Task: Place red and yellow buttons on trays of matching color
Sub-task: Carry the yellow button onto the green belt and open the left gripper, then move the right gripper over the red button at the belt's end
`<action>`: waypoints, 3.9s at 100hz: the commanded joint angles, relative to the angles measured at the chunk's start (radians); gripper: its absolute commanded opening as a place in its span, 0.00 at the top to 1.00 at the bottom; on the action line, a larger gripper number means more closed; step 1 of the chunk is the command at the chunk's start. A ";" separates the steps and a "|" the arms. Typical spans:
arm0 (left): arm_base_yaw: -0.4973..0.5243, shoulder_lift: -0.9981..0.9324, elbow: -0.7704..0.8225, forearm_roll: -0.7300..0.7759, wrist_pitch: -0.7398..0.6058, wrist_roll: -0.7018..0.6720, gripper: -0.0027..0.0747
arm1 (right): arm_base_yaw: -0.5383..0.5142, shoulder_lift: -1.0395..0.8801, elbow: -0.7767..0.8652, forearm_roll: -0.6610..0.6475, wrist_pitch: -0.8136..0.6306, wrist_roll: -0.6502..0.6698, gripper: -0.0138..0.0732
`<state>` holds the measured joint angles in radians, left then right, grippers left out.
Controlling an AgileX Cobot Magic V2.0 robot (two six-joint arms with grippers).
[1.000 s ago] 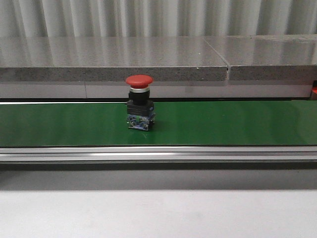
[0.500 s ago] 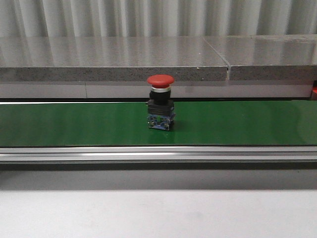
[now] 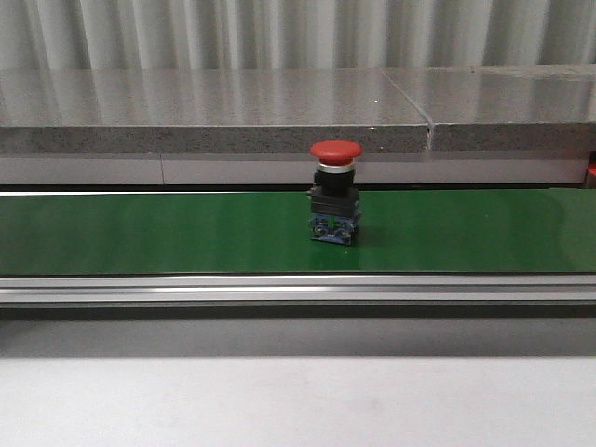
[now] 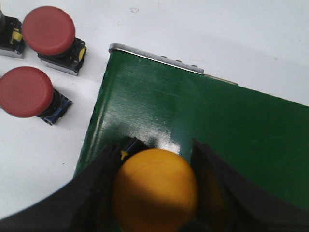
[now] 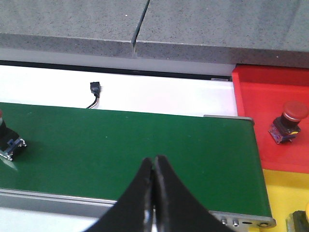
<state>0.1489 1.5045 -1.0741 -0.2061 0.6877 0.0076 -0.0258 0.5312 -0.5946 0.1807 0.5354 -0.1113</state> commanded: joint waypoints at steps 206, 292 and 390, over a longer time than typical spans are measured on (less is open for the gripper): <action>-0.198 -0.916 0.401 -0.020 -0.156 0.108 0.64 | 0.000 -0.001 -0.025 0.005 -0.066 -0.008 0.92; -0.198 -0.962 0.431 -0.036 -0.149 0.108 0.99 | 0.000 -0.001 -0.025 0.005 0.004 -0.008 0.10; -0.198 -0.962 0.431 -0.036 -0.149 0.108 0.99 | -0.018 0.771 -0.437 -0.011 0.218 -0.008 0.09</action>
<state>-0.0392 0.5398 -0.6174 -0.2236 0.6074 0.1139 -0.0279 1.2856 -0.9872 0.1767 0.8049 -0.1113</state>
